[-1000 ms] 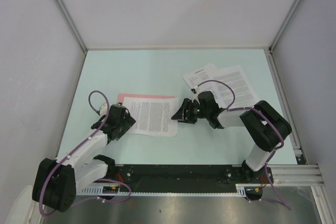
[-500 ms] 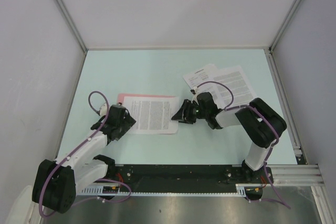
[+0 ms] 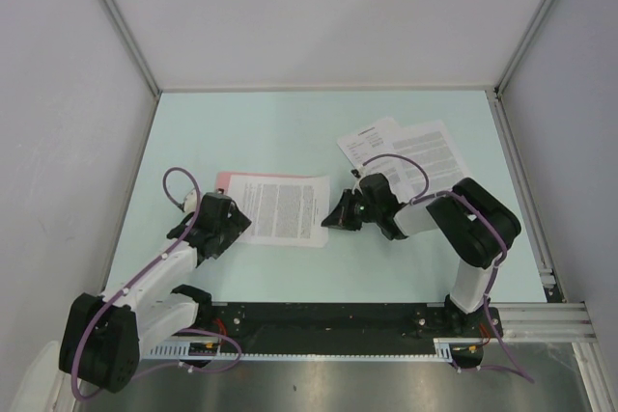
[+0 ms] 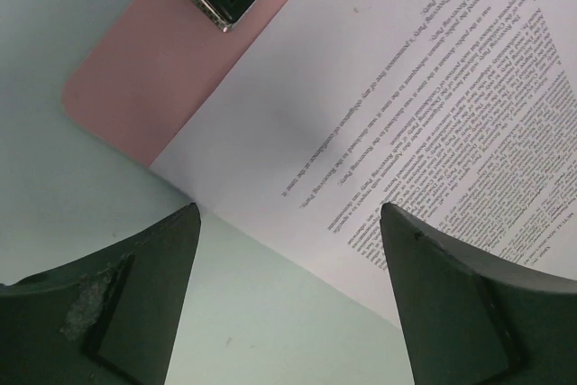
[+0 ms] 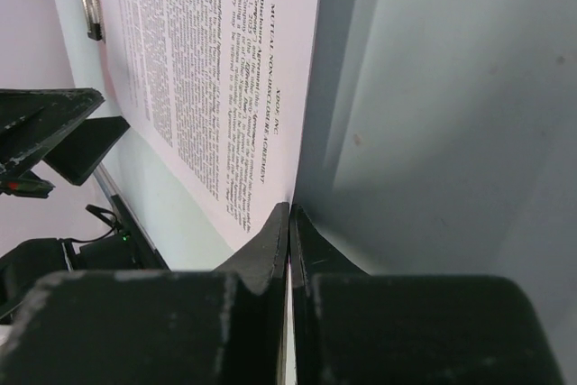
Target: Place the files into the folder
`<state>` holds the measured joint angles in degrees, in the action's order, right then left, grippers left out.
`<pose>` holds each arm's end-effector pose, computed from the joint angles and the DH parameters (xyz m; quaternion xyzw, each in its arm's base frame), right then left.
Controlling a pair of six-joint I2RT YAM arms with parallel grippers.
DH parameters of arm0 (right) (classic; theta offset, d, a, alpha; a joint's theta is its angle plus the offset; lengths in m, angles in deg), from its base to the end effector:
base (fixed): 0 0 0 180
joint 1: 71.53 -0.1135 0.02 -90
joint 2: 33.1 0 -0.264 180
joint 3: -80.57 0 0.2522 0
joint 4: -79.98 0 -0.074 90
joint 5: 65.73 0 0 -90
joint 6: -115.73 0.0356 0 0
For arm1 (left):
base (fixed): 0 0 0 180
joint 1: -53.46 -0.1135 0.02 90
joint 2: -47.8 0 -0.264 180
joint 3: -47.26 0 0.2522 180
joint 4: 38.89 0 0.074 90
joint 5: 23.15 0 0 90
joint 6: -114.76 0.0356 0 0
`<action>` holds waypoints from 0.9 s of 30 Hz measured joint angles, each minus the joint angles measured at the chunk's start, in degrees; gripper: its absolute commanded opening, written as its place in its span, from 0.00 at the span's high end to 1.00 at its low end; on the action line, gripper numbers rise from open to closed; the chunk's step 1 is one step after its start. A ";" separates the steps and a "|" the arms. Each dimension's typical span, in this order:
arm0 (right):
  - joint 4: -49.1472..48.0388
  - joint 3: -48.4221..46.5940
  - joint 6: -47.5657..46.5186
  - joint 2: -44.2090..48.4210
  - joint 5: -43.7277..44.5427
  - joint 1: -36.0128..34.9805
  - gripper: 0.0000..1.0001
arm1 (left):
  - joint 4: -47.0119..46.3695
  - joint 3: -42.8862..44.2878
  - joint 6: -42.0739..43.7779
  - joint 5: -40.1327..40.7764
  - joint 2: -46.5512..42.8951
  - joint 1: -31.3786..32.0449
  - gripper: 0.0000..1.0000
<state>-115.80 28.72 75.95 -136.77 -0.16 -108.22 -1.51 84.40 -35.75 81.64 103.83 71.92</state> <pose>0.2513 0.2056 0.1092 0.0073 0.8762 0.4418 0.1922 0.1654 -0.0456 0.1606 -0.3753 0.8725 -0.0879 0.3004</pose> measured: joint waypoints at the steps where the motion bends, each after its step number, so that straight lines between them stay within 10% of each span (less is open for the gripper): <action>1: -0.02 0.33 0.13 0.02 0.20 0.02 1.00 | 0.00 0.02 0.00 0.00 0.09 0.00 0.12; 18: -5.09 1.44 2.16 -1.79 -1.40 0.07 1.00 | 3.61 1.97 1.42 0.00 -0.33 0.00 0.13; 27: -5.22 1.44 1.75 -1.79 -2.01 0.61 1.00 | 8.28 16.96 22.08 -2.14 -1.14 -3.74 0.21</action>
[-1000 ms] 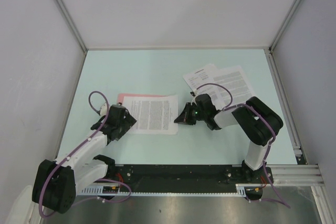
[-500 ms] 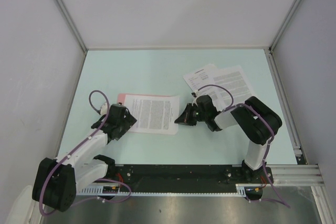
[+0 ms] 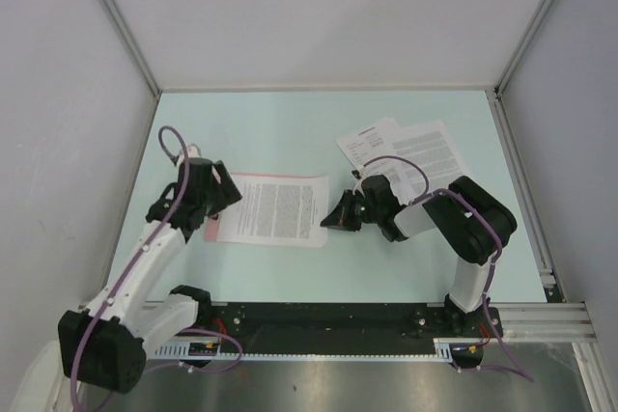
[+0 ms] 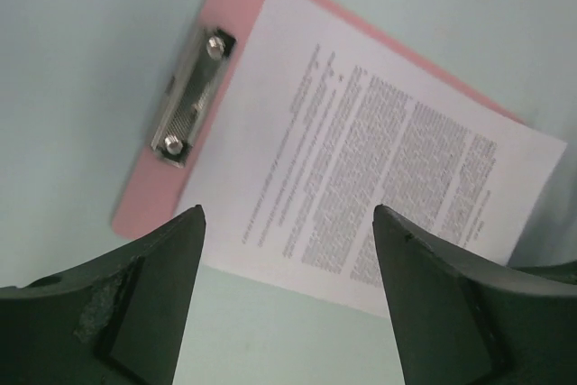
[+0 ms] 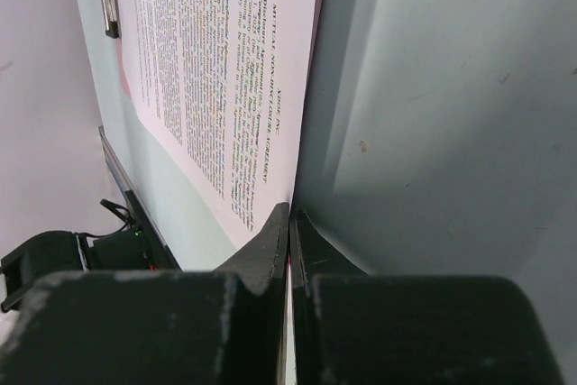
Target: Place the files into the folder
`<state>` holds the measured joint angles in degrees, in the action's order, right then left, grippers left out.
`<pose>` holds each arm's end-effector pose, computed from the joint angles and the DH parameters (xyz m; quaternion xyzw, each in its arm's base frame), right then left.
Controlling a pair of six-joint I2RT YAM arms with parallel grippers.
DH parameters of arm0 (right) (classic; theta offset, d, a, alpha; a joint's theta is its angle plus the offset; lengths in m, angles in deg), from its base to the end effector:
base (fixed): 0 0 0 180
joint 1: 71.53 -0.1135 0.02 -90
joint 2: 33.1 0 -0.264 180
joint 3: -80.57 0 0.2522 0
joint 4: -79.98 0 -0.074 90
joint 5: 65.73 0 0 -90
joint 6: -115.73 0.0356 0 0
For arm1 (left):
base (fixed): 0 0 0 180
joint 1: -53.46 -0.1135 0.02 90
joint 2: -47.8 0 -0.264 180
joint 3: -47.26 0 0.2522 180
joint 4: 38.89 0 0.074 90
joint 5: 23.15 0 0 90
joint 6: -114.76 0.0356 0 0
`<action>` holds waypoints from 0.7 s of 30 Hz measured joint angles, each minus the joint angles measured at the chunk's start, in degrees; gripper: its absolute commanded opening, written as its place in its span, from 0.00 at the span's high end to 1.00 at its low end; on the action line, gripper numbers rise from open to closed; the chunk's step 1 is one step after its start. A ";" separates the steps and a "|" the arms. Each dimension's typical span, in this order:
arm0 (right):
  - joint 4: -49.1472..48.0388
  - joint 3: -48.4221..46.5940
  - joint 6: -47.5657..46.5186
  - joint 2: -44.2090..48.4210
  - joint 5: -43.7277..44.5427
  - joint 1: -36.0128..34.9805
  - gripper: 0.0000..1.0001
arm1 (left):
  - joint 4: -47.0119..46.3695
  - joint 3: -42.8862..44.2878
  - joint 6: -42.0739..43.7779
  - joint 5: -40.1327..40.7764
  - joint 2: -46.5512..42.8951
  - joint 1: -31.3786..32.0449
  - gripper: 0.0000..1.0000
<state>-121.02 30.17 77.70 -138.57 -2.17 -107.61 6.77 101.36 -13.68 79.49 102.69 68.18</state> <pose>0.2513 0.2028 0.1019 0.0126 0.8664 0.4625 0.1879 0.1908 -0.0421 0.2472 -0.2297 0.8949 -0.0736 0.3755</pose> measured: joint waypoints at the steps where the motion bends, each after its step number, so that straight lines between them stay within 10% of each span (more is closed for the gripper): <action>1: 0.02 0.00 -0.15 -0.02 0.00 0.07 1.00 | -0.20 2.12 3.17 -0.85 1.77 -2.01 0.25; 10: -0.98 -0.13 -1.46 -1.22 -3.23 2.08 1.00 | -0.02 14.34 27.93 -5.60 32.85 -11.41 0.23; 21: -1.27 -1.66 -3.37 -3.02 -6.69 3.65 1.00 | 0.26 18.18 31.93 -10.75 41.31 -14.23 0.27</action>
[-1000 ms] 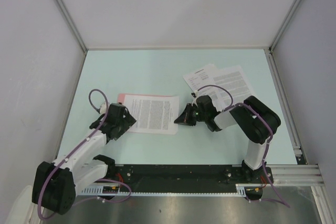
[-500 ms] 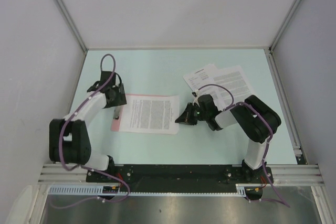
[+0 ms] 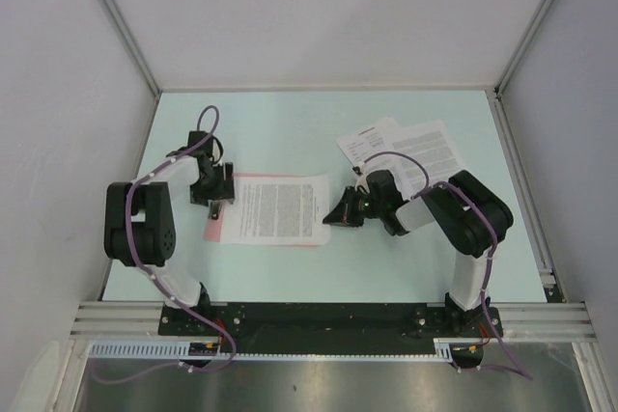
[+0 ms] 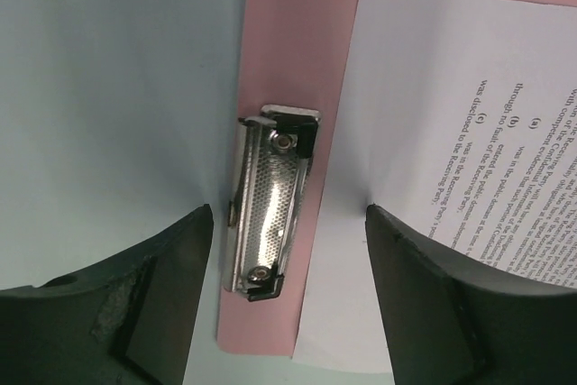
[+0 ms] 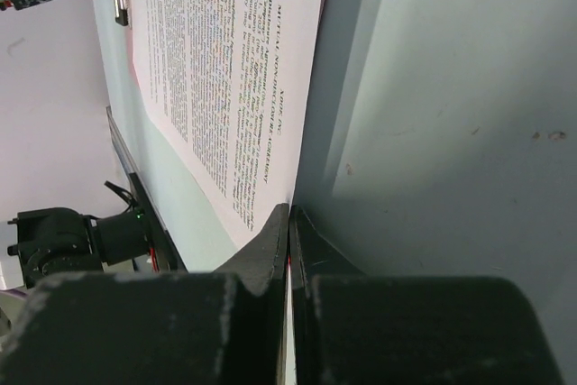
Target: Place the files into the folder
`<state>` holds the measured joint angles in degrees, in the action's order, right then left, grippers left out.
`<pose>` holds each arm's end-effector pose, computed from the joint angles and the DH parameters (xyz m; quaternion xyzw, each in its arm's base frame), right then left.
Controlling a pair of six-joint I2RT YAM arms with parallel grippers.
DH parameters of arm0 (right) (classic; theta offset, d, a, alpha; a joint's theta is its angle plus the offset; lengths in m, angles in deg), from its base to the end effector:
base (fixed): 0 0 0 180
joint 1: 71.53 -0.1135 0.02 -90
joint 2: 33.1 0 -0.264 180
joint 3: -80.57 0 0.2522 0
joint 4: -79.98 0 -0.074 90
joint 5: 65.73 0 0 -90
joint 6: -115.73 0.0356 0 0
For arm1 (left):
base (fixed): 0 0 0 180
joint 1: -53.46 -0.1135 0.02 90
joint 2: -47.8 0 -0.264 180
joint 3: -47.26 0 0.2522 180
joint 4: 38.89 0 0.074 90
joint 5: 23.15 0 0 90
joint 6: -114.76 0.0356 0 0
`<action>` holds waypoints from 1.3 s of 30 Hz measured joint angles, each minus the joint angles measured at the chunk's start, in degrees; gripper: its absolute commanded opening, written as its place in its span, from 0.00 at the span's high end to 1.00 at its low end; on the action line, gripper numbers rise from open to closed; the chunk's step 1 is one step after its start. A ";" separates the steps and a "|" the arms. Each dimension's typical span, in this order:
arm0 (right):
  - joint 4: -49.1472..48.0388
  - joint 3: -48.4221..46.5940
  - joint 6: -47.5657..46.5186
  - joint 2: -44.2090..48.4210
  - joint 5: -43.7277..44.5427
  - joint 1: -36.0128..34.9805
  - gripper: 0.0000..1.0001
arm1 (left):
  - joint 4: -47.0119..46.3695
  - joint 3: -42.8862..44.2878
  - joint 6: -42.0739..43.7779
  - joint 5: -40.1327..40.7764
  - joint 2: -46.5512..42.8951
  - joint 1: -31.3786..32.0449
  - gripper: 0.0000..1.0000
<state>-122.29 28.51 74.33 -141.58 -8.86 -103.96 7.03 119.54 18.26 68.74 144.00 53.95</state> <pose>0.2673 0.1929 0.0955 -0.0131 0.8573 0.4831 0.1776 0.3168 -0.0015 0.1708 -0.0545 0.9829 0.0055 0.1757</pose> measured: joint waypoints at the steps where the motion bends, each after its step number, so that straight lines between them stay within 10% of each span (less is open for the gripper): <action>1: 0.37 -0.11 -0.37 0.09 -0.13 0.09 1.00 | -0.13 -0.09 -0.09 -0.68 0.72 0.00 0.28; 8: 5.35 -0.24 -3.34 2.23 -0.76 2.16 1.00 | -4.81 -3.78 -4.42 -6.62 -0.83 -0.26 0.46; 17: 12.13 -0.74 -8.81 4.59 -2.23 6.97 1.00 | -9.49 -10.43 -10.86 -8.20 -6.73 4.48 0.31; 39: 18.80 -2.51 -12.09 5.42 -3.61 8.66 1.00 | -0.11 -1.22 -3.98 -3.58 0.09 5.38 0.50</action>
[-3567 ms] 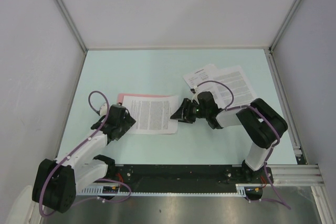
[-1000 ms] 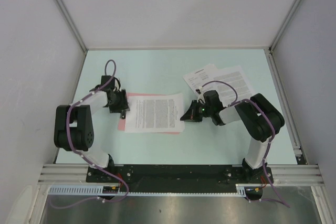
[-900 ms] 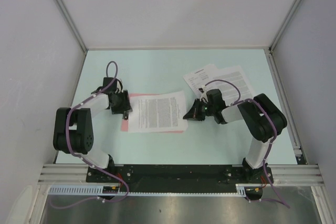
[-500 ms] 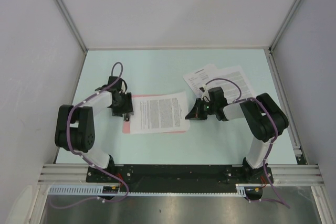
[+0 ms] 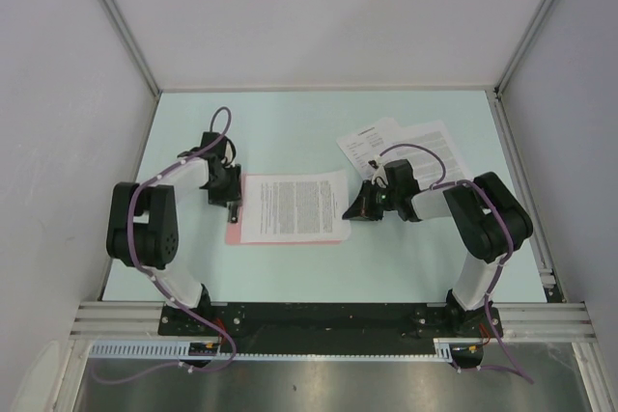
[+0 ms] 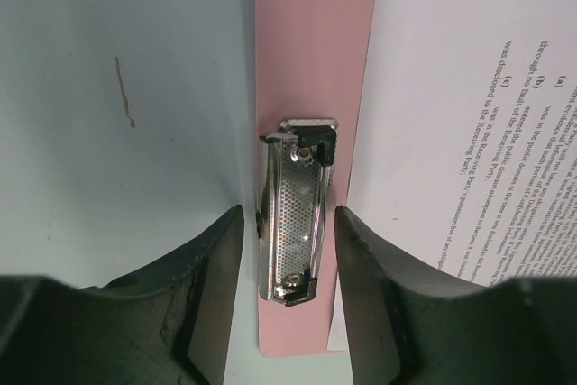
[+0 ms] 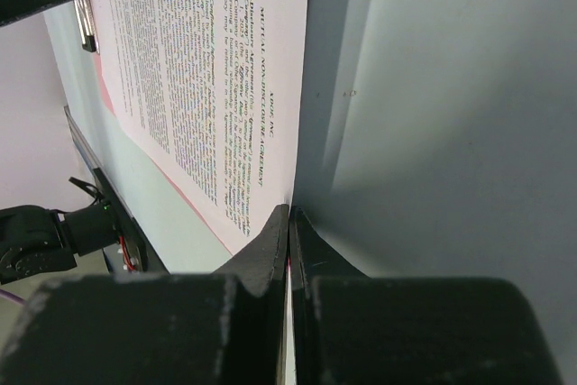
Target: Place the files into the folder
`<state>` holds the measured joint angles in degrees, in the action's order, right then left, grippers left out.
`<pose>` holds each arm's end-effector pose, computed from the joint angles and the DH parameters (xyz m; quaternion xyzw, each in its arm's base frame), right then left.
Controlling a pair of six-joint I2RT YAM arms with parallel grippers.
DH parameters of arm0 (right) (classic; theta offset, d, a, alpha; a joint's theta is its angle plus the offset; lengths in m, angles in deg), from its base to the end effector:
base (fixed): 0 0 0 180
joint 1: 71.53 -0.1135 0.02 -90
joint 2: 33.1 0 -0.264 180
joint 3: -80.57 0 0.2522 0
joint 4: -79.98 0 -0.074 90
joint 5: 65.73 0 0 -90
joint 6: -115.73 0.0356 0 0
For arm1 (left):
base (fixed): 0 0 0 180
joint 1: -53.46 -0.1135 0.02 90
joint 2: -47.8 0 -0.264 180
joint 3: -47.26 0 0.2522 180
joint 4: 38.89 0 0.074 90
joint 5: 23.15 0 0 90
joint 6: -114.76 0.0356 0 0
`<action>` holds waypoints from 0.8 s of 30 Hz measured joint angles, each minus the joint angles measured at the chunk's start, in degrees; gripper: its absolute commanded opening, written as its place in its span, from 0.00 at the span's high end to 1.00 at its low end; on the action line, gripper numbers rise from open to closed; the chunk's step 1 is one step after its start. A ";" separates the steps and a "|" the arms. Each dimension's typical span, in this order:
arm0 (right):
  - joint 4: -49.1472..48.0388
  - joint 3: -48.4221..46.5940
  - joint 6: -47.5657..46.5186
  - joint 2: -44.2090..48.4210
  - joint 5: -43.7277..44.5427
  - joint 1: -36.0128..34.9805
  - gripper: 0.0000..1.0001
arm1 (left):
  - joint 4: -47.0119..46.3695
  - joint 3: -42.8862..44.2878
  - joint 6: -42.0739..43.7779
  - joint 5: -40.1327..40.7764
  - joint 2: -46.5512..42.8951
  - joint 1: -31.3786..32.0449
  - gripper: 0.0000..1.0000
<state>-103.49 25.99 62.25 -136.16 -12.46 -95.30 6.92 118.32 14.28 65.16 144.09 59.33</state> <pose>0.2837 0.1482 0.1093 -0.0224 0.8848 0.4341 0.1678 0.3109 -0.0330 0.1648 -0.0372 0.9855 -0.0378 0.1609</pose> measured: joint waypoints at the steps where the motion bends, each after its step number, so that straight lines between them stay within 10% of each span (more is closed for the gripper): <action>1: -0.02 0.00 0.02 -0.02 0.00 0.00 1.00 | 0.13 0.52 0.09 -0.02 0.35 0.00 0.51; 14: -0.59 -0.11 0.52 -0.37 -0.04 -0.04 1.00 | 0.68 1.92 1.68 0.24 2.40 0.52 0.58; 24: -0.90 -0.79 0.92 -0.83 0.46 -1.51 1.00 | 1.46 2.71 1.90 0.31 3.17 0.87 1.00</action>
<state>-104.39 25.21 63.16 -136.99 -12.00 -96.81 8.39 121.03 16.18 65.46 147.26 60.20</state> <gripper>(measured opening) 0.009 0.360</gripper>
